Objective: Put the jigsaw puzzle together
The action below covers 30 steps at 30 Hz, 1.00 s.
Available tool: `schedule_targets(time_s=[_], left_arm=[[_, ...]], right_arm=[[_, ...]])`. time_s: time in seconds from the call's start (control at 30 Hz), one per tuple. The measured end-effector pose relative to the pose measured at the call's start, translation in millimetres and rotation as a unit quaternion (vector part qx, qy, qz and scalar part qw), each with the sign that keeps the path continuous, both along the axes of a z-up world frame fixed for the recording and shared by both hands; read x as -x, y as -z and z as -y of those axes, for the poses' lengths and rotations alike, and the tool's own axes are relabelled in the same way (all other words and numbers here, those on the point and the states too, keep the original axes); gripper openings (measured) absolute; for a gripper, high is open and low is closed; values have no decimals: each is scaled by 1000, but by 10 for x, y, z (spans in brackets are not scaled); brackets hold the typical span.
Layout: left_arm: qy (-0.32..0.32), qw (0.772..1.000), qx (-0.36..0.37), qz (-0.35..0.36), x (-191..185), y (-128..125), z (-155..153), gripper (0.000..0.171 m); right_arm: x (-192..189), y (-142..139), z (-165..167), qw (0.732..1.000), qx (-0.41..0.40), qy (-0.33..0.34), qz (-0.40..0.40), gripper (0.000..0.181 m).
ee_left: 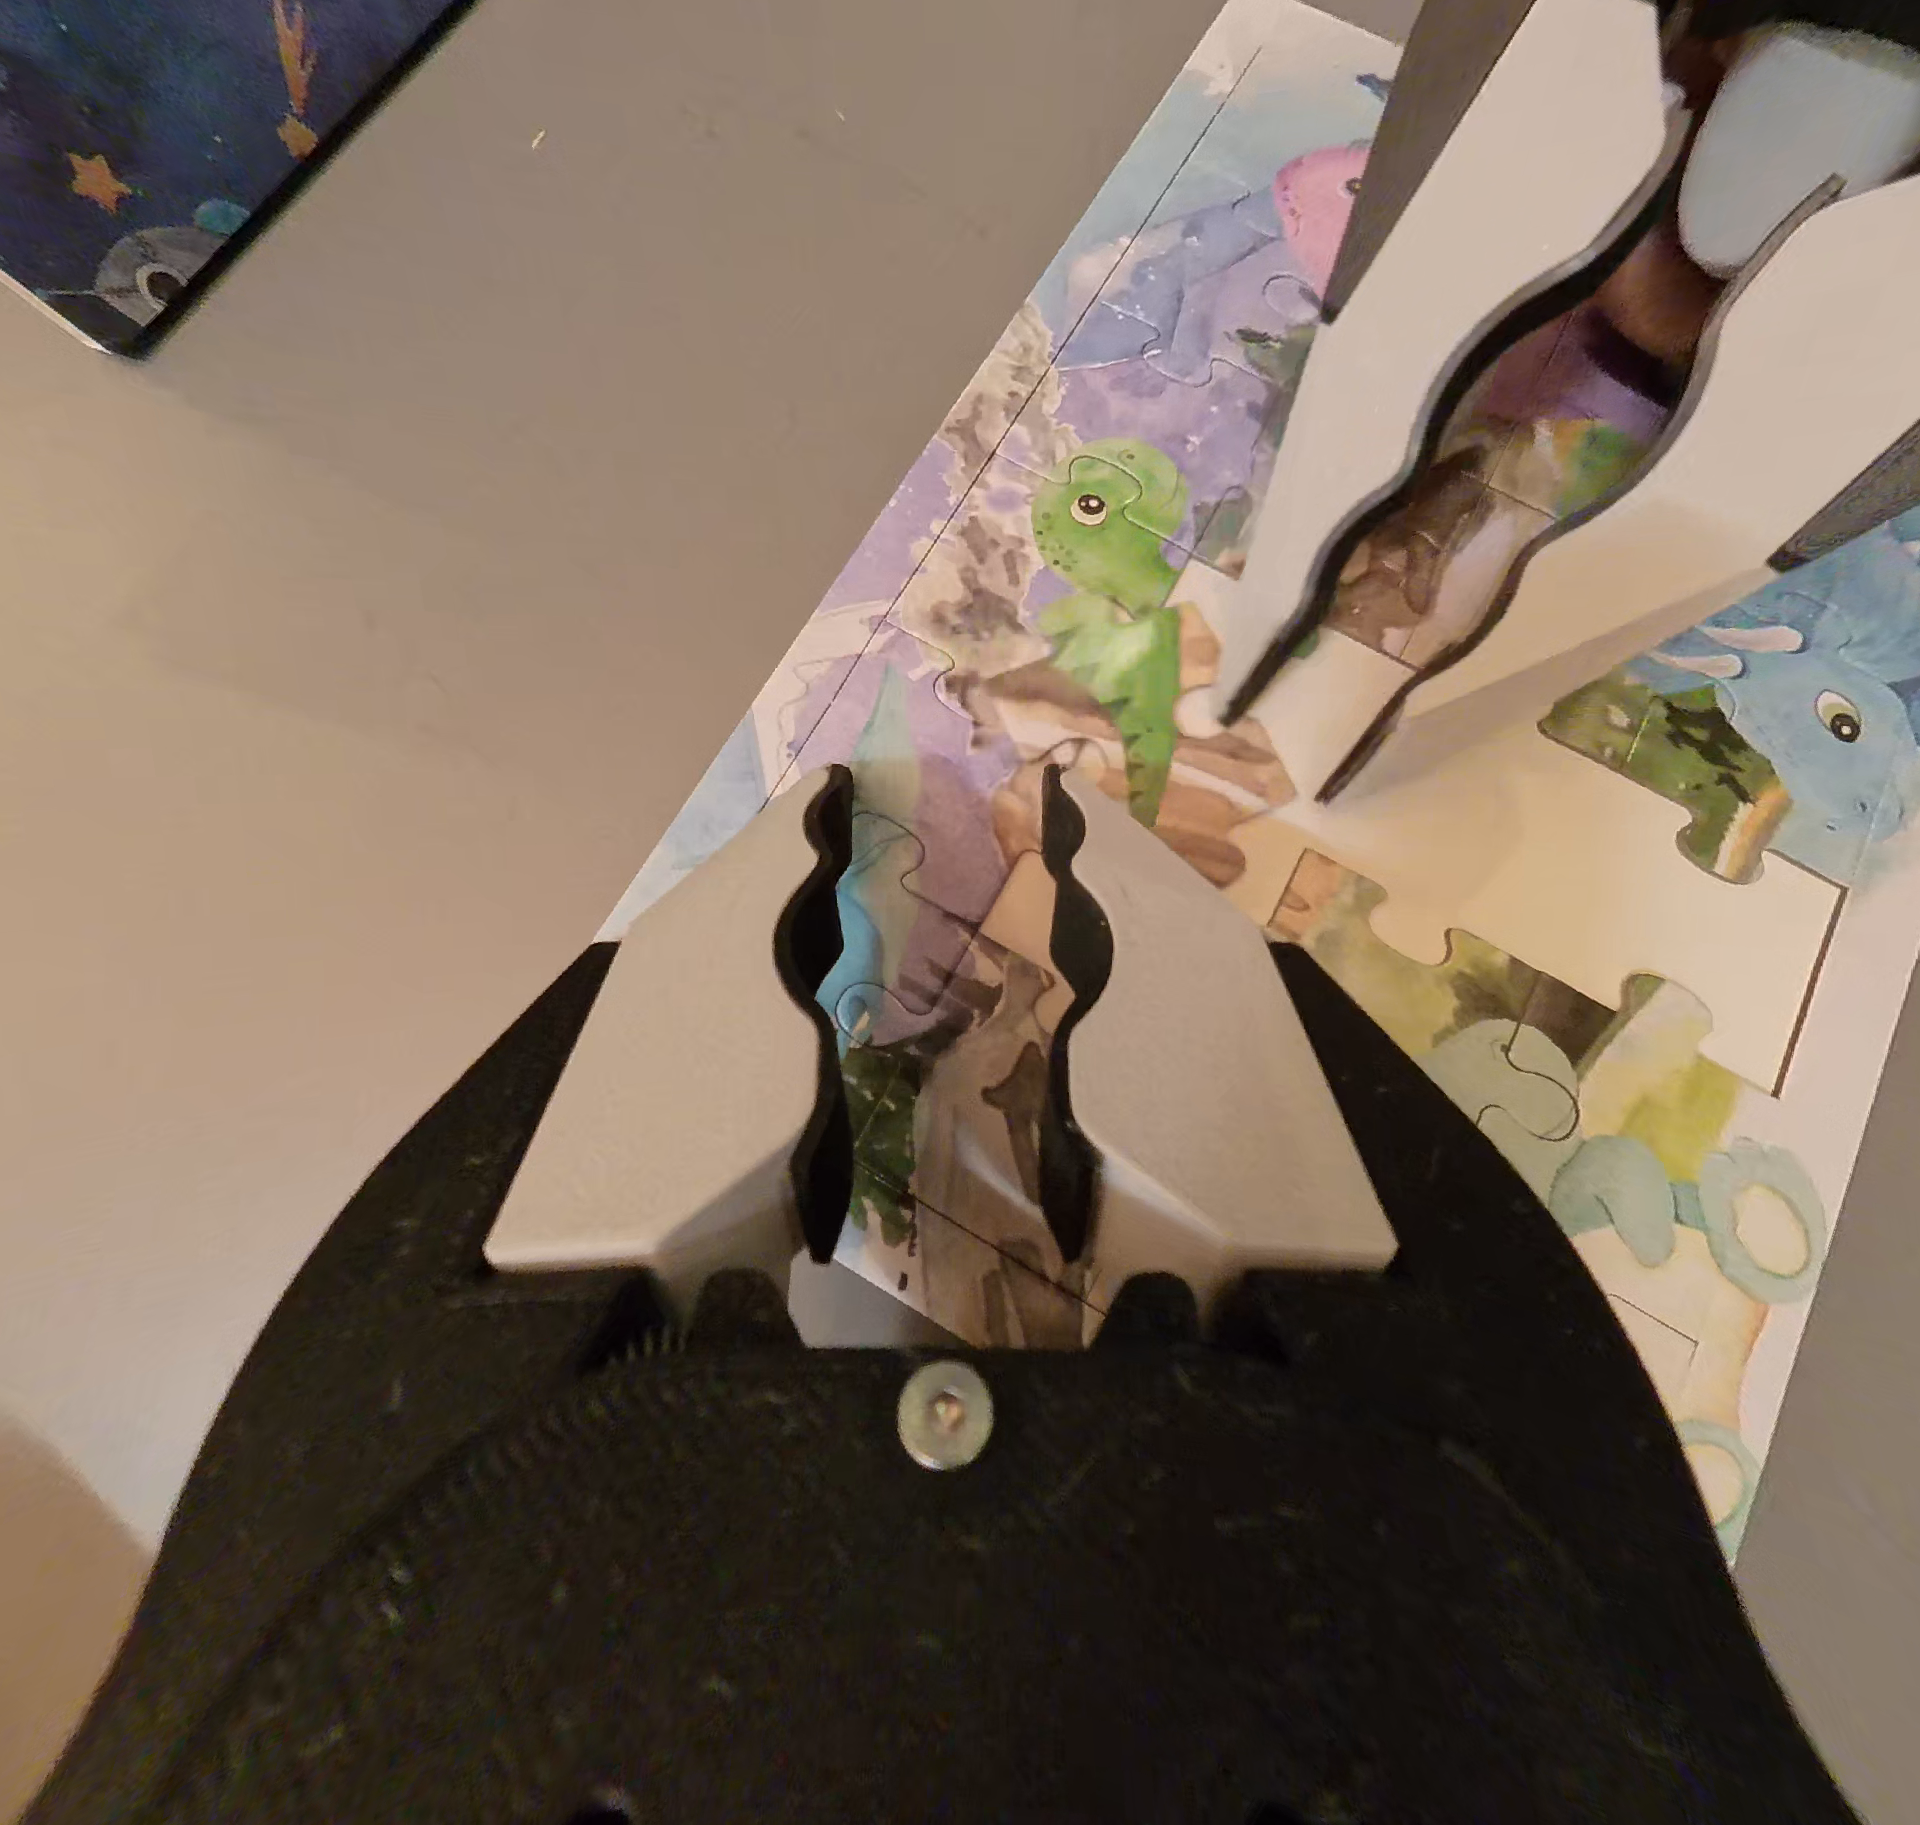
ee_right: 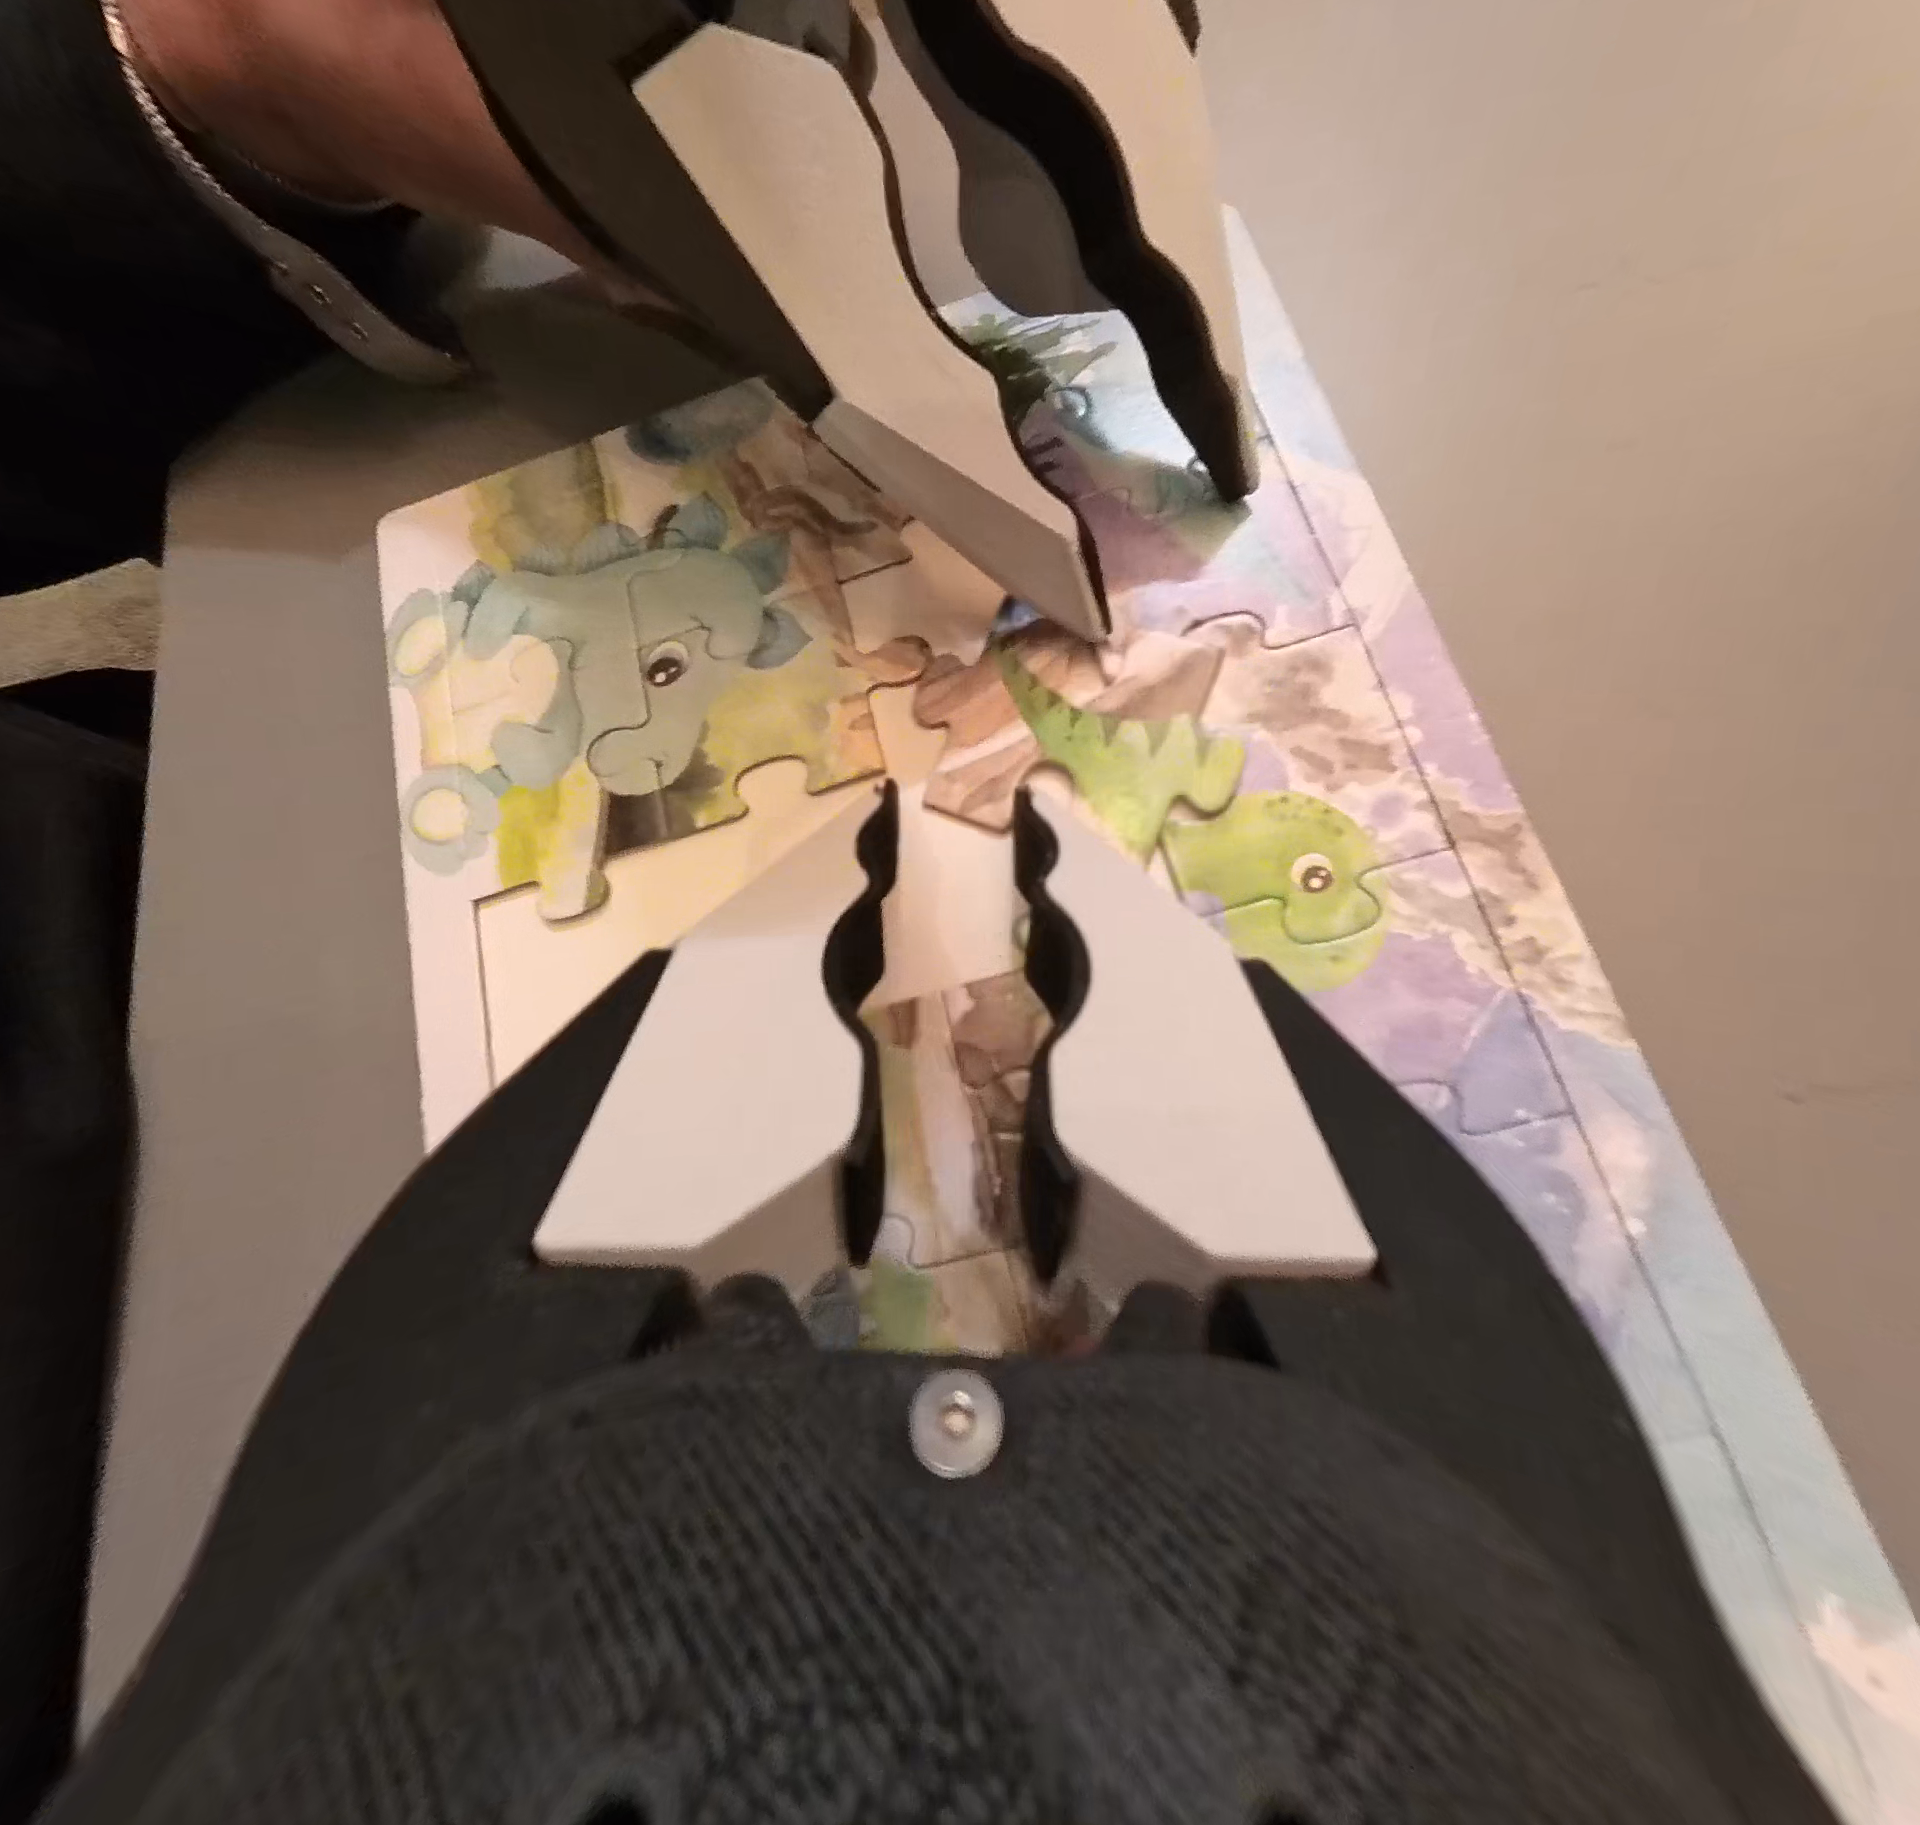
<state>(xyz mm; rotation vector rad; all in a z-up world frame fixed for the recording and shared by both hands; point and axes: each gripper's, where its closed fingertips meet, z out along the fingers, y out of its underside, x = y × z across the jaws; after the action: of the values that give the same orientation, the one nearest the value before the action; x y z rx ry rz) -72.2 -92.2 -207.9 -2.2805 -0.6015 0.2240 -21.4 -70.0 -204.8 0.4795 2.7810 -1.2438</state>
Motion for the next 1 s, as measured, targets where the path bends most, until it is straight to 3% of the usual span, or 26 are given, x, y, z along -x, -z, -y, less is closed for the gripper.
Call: schedule_targets(time_s=[0.17, 0.33, 0.47, 0.57, 0.7, 0.83, 0.93, 1.0], left_arm=[[2, 1000, 0, 0, -9, 1, -13, 35], [3, 1000, 0, 0, -10, 0, -12, 35], [3, 1000, 0, -1, -11, -1, -13, 35], [3, 1000, 1, -3, -11, -5, -16, 35], [3, 1000, 0, 0, -12, 0, -18, 35], [3, 1000, -1, 1, -11, -2, -18, 35], [1, 1000, 0, -6, 3, -11, -8, 35], [-1, 1000, 0, -6, 9, -15, 0, 35]], right_arm=[[-92, -103, 27, 998, 39, -24, 33, 20], [123, -204, -37, 998, 43, 7, -51, 37], [252, -83, -149, 992, -8, 7, -123, 53], [192, 8, -126, 996, -10, -2, -84, 61], [158, -3, -132, 998, -12, -3, -66, 34], [153, -5, -140, 997, -19, -6, -78, 30], [155, -37, -176, 996, -21, -9, -88, 10], [122, -64, -180, 997, -15, -14, -79, 8]])
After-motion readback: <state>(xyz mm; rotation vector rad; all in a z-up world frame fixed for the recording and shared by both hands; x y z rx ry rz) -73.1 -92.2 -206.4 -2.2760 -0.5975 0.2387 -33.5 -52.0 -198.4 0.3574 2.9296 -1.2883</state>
